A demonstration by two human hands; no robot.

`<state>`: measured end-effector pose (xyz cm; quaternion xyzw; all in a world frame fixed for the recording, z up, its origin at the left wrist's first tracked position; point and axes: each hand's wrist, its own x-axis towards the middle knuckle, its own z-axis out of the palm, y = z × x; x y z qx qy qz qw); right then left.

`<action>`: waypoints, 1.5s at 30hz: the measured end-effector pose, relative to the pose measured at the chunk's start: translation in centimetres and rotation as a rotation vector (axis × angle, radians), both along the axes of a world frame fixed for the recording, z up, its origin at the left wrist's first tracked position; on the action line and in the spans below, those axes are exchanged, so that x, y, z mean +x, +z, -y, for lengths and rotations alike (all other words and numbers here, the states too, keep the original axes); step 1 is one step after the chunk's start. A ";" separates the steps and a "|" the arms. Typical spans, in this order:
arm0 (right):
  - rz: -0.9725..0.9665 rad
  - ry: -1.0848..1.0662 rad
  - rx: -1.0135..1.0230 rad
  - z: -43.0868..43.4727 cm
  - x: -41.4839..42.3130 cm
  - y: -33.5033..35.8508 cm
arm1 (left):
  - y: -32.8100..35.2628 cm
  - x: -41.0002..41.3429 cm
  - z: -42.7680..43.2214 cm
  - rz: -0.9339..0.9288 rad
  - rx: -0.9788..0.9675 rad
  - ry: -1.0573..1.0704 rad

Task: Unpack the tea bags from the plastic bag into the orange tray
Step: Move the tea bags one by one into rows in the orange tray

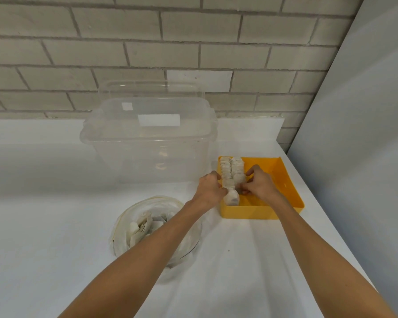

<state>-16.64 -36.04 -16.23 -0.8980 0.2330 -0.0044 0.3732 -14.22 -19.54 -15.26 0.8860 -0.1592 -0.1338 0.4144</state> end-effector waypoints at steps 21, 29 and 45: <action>0.171 0.617 -0.001 -13.5 -3.5 6.5 | 5.9 -2.9 -14.9 0.027 0.038 -0.020; -0.024 0.644 -0.228 -18.5 -2.9 1.6 | 1.4 -3.6 -18.4 0.043 0.248 -0.012; -0.064 0.249 0.334 -19.2 -3.2 3.2 | 0.9 -6.2 -18.5 -0.002 -0.053 0.048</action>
